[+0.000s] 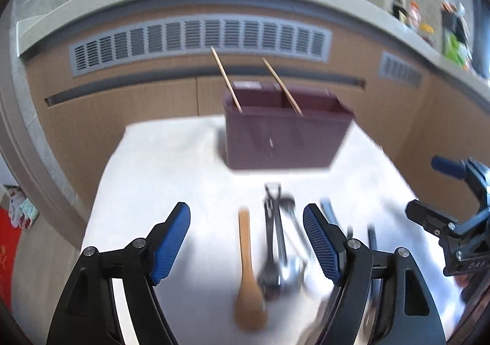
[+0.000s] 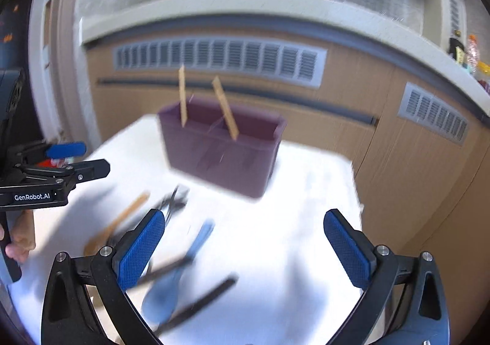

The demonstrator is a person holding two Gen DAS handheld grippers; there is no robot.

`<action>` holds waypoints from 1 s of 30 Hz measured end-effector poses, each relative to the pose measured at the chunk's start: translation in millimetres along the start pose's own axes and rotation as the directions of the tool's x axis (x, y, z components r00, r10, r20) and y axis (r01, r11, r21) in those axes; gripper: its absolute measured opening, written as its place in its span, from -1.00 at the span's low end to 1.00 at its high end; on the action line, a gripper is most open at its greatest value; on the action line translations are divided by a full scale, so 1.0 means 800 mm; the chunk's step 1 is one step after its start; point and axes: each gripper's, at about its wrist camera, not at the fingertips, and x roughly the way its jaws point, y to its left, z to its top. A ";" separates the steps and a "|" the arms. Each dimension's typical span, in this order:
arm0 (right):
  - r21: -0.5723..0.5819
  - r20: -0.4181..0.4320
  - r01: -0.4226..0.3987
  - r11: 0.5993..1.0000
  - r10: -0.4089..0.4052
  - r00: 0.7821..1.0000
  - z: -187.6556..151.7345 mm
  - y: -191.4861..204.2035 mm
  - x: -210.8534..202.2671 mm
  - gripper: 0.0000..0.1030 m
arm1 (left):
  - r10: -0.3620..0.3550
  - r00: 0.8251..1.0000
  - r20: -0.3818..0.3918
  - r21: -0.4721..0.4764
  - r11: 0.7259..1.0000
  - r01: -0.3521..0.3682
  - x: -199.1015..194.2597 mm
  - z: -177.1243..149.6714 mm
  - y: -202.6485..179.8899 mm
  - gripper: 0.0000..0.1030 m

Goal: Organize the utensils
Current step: 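Grasp the dark spatula handle with the right tool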

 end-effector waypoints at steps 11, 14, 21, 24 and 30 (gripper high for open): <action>0.074 -0.283 -0.093 0.993 0.110 0.953 -0.094 0.039 -0.003 0.89 | 0.036 0.996 -0.081 0.008 0.999 -0.035 -0.030 -0.067 0.005 0.73; 0.146 -0.341 -0.115 0.983 0.159 0.926 -0.111 0.052 0.005 0.30 | 0.034 0.995 -0.090 0.032 0.999 -0.032 -0.031 -0.072 0.001 0.74; 0.186 -0.350 -0.013 0.982 0.078 0.933 -0.097 0.058 0.032 0.24 | 0.034 0.997 -0.067 -0.003 0.999 -0.035 -0.042 -0.071 0.004 0.79; 0.211 -0.367 -0.026 0.977 0.104 0.925 -0.092 0.052 0.042 0.22 | 0.007 0.999 -0.034 -0.023 1.000 -0.008 -0.048 -0.072 0.006 0.81; 0.146 -0.384 -0.066 0.987 0.118 0.916 -0.093 0.050 0.040 0.07 | -0.012 0.999 0.038 -0.022 1.000 0.013 -0.056 -0.073 0.007 0.82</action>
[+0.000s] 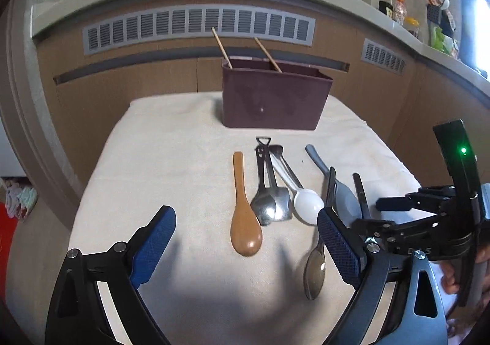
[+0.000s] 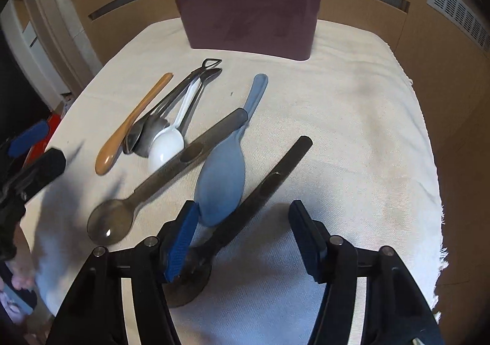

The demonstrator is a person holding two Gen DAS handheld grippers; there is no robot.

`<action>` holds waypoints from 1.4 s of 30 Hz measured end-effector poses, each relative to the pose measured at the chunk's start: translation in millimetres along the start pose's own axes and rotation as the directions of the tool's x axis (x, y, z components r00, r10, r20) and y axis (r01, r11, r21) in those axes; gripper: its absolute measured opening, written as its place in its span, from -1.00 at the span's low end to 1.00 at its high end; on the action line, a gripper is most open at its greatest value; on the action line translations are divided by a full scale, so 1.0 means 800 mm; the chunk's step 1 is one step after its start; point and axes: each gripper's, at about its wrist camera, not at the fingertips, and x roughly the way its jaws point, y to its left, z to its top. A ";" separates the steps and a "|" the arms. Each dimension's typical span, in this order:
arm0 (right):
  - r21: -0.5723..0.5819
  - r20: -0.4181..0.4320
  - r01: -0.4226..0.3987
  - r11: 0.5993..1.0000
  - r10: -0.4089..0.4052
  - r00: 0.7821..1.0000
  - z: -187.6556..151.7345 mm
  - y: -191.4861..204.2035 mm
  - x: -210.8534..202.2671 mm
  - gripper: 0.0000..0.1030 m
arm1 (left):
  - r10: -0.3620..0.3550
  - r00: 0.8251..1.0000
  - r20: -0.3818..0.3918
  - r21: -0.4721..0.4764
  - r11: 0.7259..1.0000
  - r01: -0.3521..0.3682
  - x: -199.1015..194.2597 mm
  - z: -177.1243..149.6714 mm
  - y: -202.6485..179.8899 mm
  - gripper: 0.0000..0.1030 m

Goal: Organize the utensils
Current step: 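Grasp the dark spatula handle with the right tool, then grasp the dark metal spoon handle with the left tool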

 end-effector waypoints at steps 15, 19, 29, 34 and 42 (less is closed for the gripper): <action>0.128 0.022 0.023 0.991 -0.026 0.999 0.010 -0.060 -0.001 -0.19 | -0.103 0.974 -0.203 0.112 0.985 0.127 0.046 -0.007 -0.054 0.80; 0.047 0.038 0.107 0.993 -0.109 0.993 0.022 -0.043 0.010 -0.77 | -0.114 0.966 -0.233 0.155 0.976 0.153 0.050 -0.003 -0.066 0.54; 0.062 0.061 0.044 0.997 -0.048 0.997 0.001 -0.065 -0.005 -0.79 | -0.114 0.925 -0.361 0.311 0.921 0.234 0.085 0.021 -0.116 -0.01; 0.078 0.072 0.019 0.997 -0.025 0.997 -0.006 -0.074 -0.010 -0.79 | 0.004 0.926 -0.378 0.394 0.906 0.157 0.120 0.021 -0.138 -0.29; 0.110 0.097 -0.058 0.992 0.048 0.994 -0.013 -0.089 -0.014 -0.79 | -0.047 0.948 -0.316 0.245 0.961 0.130 0.118 0.045 -0.107 -0.76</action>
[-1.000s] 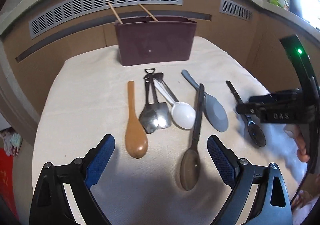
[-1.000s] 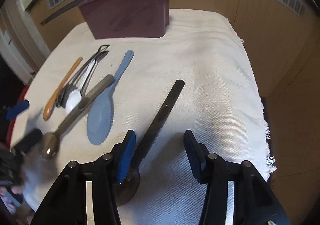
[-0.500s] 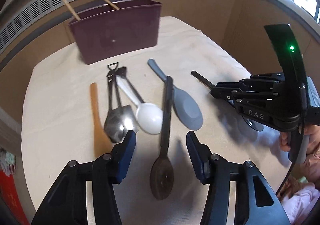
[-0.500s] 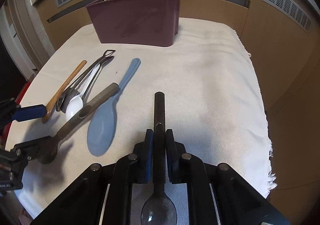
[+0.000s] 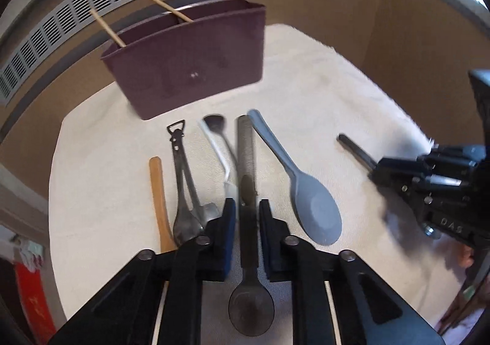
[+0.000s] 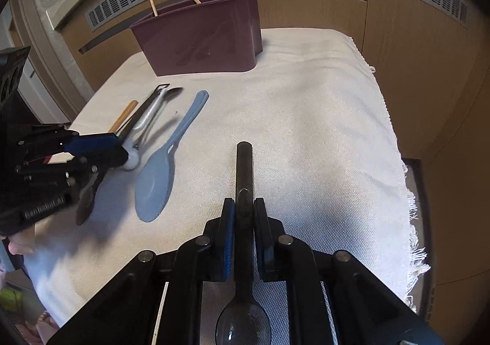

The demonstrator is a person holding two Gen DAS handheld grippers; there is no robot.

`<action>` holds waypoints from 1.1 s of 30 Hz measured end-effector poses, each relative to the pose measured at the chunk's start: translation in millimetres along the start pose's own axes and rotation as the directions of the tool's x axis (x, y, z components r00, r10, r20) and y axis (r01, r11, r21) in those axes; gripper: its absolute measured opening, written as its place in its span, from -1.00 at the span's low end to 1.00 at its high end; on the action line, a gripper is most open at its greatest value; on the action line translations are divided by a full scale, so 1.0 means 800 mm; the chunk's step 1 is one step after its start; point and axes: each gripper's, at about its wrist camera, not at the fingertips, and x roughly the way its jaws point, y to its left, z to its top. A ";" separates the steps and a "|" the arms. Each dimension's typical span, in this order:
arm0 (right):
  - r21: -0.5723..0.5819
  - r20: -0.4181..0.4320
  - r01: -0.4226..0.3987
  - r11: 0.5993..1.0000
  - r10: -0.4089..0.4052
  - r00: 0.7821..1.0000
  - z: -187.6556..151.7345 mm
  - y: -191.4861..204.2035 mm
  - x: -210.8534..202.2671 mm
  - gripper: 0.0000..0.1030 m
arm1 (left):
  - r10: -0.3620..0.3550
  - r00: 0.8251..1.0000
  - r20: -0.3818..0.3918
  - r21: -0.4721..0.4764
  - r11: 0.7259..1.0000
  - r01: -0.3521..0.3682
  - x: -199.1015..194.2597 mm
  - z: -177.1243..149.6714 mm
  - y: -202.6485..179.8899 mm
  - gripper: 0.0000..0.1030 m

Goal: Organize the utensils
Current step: 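Grasp the dark metal spoon handle with the left tool, then lower the spatula and spoon into the caddy and open both tools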

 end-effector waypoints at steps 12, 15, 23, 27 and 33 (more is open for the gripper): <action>-0.046 -0.053 0.028 0.999 -0.031 0.998 0.021 0.008 0.016 -0.77 | -0.082 0.988 0.130 -0.158 0.982 0.103 -0.041 -0.023 0.040 -0.76; -0.112 -0.078 0.059 0.992 -0.067 0.995 0.033 0.019 0.025 -0.77 | -0.077 0.983 0.168 -0.177 0.978 0.107 -0.051 -0.026 0.047 -0.76; -0.100 -0.002 0.014 0.995 -0.014 1.000 0.047 0.026 -0.005 -0.78 | -0.077 0.946 0.314 -0.239 0.958 0.158 -0.095 -0.018 0.061 -0.76; -0.071 0.164 -0.008 0.997 0.019 0.986 0.060 0.030 -0.057 -0.78 | -0.066 0.912 0.404 -0.252 0.951 0.181 -0.123 0.006 0.064 -0.76; -0.104 0.444 0.053 0.993 -0.001 0.896 0.121 0.055 -0.145 -0.78 | -0.021 0.798 0.602 -0.211 0.960 0.185 -0.186 0.085 0.072 -0.76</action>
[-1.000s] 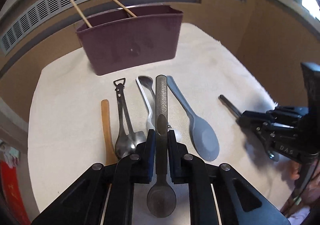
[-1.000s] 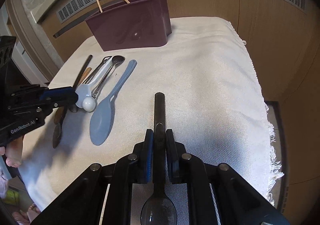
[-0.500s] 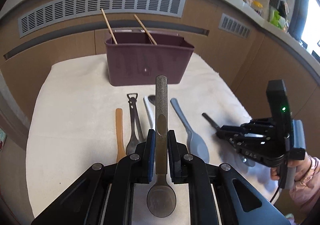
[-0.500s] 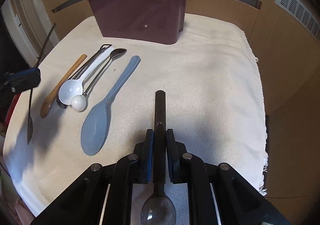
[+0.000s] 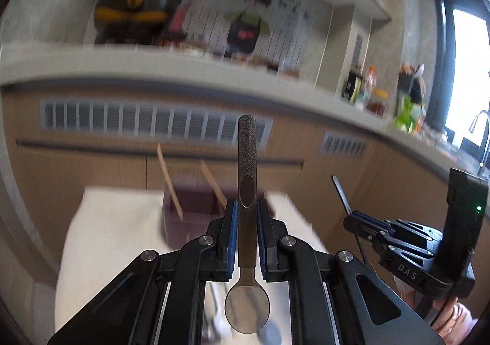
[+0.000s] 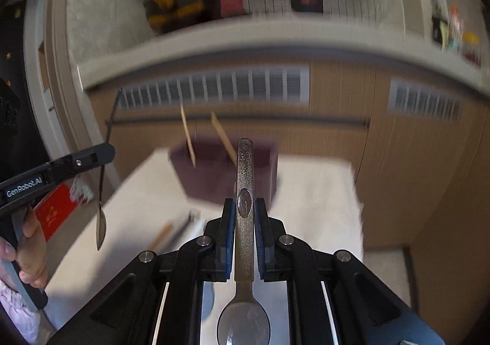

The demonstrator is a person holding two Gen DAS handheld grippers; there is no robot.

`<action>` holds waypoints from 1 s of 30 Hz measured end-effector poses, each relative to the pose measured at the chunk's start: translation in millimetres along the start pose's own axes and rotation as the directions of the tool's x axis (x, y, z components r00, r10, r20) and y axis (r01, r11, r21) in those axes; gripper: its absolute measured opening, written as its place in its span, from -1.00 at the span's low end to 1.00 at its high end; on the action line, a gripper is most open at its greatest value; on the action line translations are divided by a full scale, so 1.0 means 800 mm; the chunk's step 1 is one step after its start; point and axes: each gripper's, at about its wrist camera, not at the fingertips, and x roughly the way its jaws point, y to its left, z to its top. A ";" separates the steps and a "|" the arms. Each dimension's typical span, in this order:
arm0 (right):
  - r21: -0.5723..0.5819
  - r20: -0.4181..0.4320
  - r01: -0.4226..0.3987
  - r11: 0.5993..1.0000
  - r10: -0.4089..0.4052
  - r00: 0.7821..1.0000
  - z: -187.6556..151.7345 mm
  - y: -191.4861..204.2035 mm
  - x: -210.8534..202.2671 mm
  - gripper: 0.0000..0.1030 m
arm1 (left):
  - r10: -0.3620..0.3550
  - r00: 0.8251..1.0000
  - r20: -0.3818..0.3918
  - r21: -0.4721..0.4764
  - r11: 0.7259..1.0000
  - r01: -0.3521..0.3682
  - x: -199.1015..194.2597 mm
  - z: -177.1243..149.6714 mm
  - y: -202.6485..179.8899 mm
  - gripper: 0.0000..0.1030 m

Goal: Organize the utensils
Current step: 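Lower the spatula and spoon into the caddy and open both tools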

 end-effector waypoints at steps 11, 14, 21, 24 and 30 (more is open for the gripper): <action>-0.030 0.344 0.042 0.999 -0.029 0.939 0.142 0.012 0.028 -0.78 | -0.003 0.973 0.229 0.016 1.000 0.000 0.056 0.094 0.032 -0.76; -0.046 0.314 0.029 0.999 -0.013 0.949 0.144 0.013 0.070 -0.78 | 0.002 0.979 0.202 0.009 1.000 -0.004 0.095 0.087 0.051 -0.76; -0.067 0.240 0.004 0.998 0.012 0.971 0.127 0.007 0.160 -0.78 | 0.025 0.991 0.128 -0.041 0.999 -0.020 0.175 0.055 0.091 -0.76; -0.070 0.212 0.012 0.997 0.003 0.977 0.116 0.005 0.191 -0.78 | 0.035 0.994 0.106 -0.037 0.999 -0.031 0.196 0.041 0.099 -0.76; -0.074 0.185 0.033 0.997 -0.019 0.982 0.102 0.000 0.242 -0.78 | 0.060 0.994 0.094 -0.040 0.998 -0.057 0.221 0.025 0.109 -0.76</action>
